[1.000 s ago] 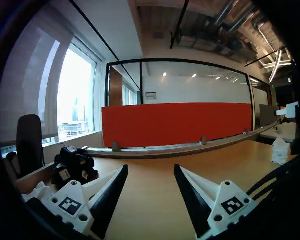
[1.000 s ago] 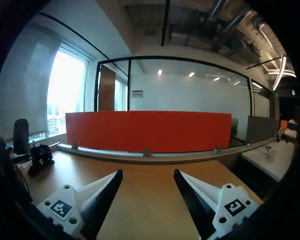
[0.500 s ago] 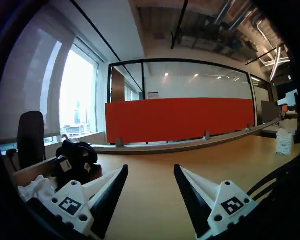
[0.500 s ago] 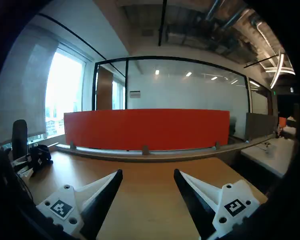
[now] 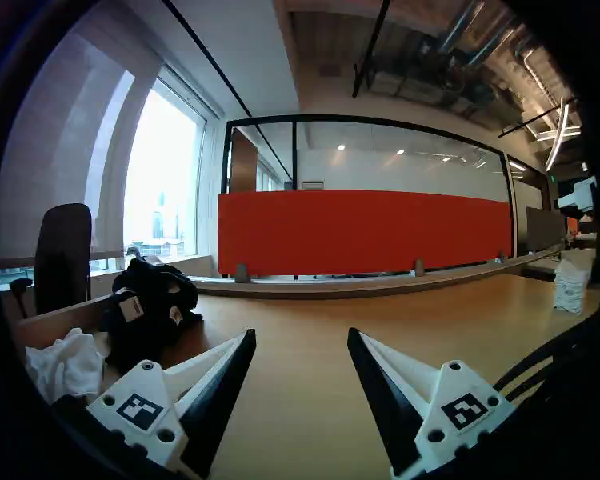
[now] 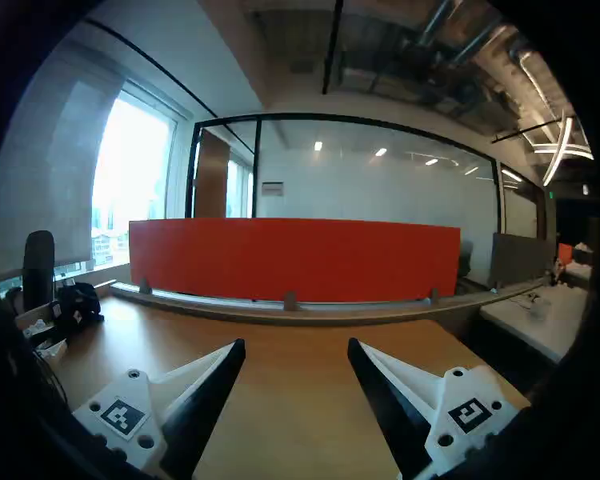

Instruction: Fold towel

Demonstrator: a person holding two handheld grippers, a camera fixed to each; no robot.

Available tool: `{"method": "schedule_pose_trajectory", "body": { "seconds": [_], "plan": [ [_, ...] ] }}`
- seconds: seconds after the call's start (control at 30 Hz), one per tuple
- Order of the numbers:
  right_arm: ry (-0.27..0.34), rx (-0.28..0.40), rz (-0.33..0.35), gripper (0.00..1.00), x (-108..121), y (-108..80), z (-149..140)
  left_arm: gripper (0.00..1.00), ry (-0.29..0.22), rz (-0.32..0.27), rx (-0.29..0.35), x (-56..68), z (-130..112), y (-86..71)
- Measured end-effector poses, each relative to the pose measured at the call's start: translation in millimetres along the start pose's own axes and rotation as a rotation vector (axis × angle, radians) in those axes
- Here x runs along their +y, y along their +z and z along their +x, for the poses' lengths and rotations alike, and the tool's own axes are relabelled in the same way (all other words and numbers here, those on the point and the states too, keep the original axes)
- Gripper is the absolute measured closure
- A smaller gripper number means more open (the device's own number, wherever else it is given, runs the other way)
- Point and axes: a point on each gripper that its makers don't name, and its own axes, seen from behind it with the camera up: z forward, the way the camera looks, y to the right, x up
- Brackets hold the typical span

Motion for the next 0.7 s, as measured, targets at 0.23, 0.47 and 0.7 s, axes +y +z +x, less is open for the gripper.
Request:
{"method": "schedule_pose_trajectory", "body": {
  "seconds": [0.23,0.47,0.7],
  "plan": [
    [0.008,-0.003,-0.008,0.01,6,-3.1,-1,0.16,-0.001,0.000,-0.011,-0.3,-3,2.6],
    [0.010,0.006,-0.008,0.00,10,-6.0,2,0.16,-0.001,0.000,-0.011,0.1,-5,2.6],
    [0.014,0.014,-0.012,0.01,14,-4.2,6,0.16,-0.001,0.005,-0.011,-1.7,-5,1.3]
  ]
}}
